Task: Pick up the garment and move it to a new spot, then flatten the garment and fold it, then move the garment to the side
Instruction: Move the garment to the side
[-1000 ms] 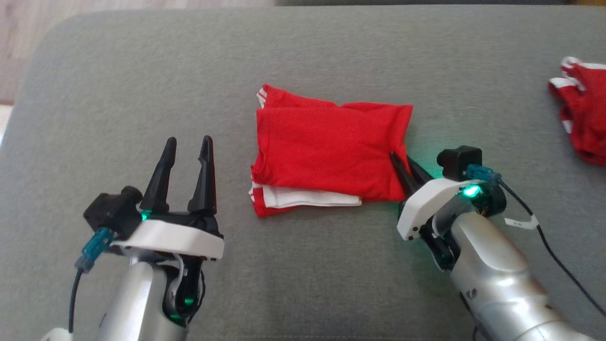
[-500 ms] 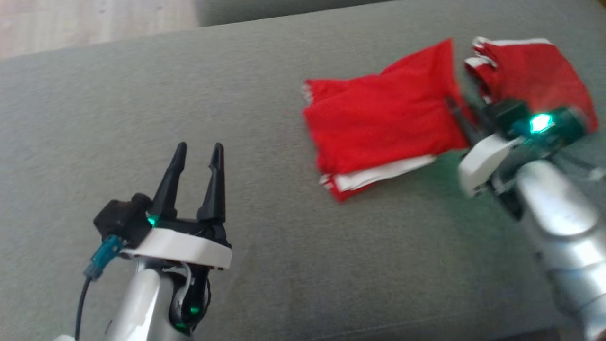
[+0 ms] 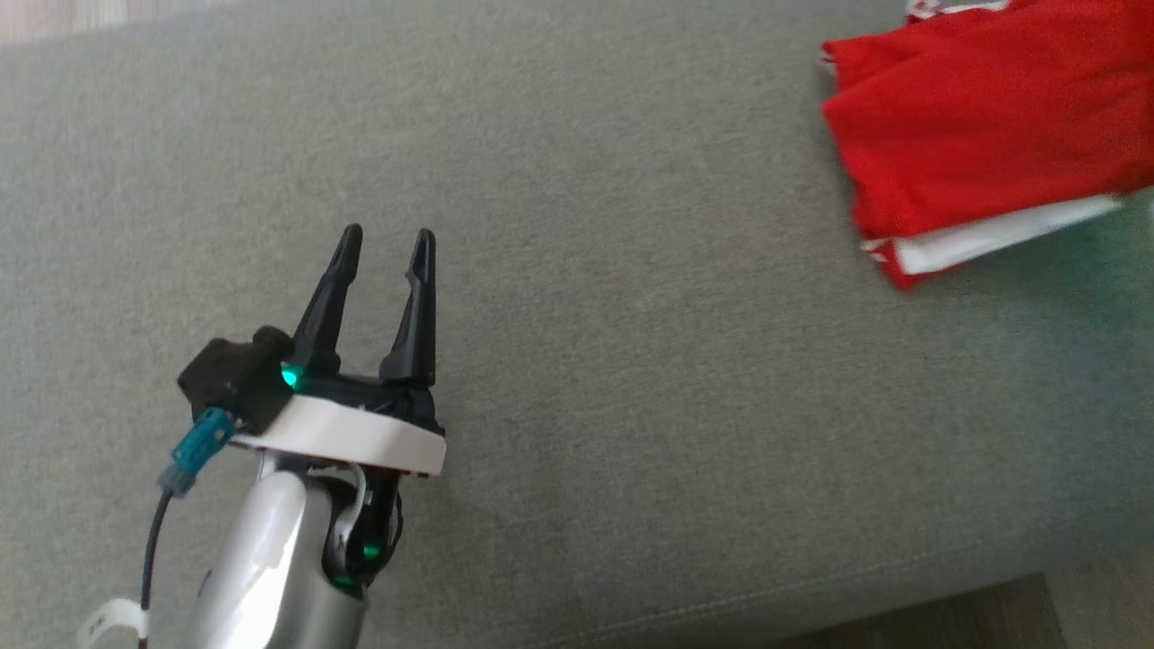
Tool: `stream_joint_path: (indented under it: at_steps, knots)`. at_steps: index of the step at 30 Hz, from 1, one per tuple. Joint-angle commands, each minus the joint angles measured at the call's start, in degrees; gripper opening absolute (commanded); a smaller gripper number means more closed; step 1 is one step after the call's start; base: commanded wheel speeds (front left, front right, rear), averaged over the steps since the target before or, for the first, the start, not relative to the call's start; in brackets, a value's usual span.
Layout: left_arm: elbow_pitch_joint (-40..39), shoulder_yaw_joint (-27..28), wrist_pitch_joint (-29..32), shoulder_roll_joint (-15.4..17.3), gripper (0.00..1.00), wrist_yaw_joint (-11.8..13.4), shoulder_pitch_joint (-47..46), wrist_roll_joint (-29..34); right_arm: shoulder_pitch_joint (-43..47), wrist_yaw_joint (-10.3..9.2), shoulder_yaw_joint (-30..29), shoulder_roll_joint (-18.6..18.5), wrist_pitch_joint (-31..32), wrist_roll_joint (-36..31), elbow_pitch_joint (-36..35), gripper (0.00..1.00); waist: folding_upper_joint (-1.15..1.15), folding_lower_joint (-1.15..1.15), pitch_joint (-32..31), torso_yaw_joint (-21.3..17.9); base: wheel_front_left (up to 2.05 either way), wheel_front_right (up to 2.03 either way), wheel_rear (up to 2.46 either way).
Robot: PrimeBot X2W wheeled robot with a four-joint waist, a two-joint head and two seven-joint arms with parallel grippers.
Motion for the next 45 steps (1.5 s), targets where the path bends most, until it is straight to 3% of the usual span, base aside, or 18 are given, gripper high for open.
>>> stream_joint_path:
  at_steps: [1,8,17,18,19,31,42,45]
  knots:
    - [-1.6,1.7,-0.3,0.4,1.0,-0.4,-2.5,0.6,-1.6,-0.05,-1.5,-3.1,-0.1,-0.6,-0.4,0.0,0.0,0.0,1.6,1.1,0.0,0.0,0.0]
    - [-1.2,2.0,-0.3,0.4,1.0,-0.8,-3.5,0.9,-2.4,-0.05,-6.9,-4.4,0.5,-2.5,2.8,0.0,0.0,0.0,4.1,2.6,0.0,0.0,0.0]
    - [-0.9,2.2,-0.3,0.4,1.0,-1.1,-4.9,1.0,-2.3,-0.05,-11.8,-2.4,2.2,-5.5,6.3,0.0,0.0,0.0,5.7,3.4,0.0,0.0,0.0]
    - [-0.8,2.2,-0.3,0.4,1.0,-1.1,-5.0,1.0,-2.2,-0.05,-12.5,-2.1,2.3,-6.0,6.5,0.34,0.0,0.0,5.7,3.4,0.0,0.0,0.0]
    - [-0.8,2.1,-0.3,0.4,1.0,-1.1,-5.0,1.0,-2.2,-0.05,-13.3,-1.7,2.6,-6.3,6.8,1.0,0.0,0.0,5.7,3.4,0.0,0.0,0.0]
    - [-0.1,2.9,-0.3,0.4,1.0,-0.8,-3.9,0.2,-0.2,-0.05,-17.2,4.8,1.1,-9.0,1.5,1.0,0.0,0.0,0.2,2.6,0.0,0.0,0.0]
    - [-1.8,6.0,-0.3,0.4,1.0,0.2,0.3,-0.8,7.5,-0.05,-13.3,15.2,-1.5,0.0,-13.9,1.0,0.0,0.0,-7.9,3.0,0.0,0.0,0.0]
    - [-2.4,6.7,-0.3,0.4,1.0,0.4,1.7,-0.8,11.5,-0.05,-14.9,18.7,-2.8,2.4,-18.2,1.0,0.0,0.0,-9.6,3.5,0.0,0.0,0.0]
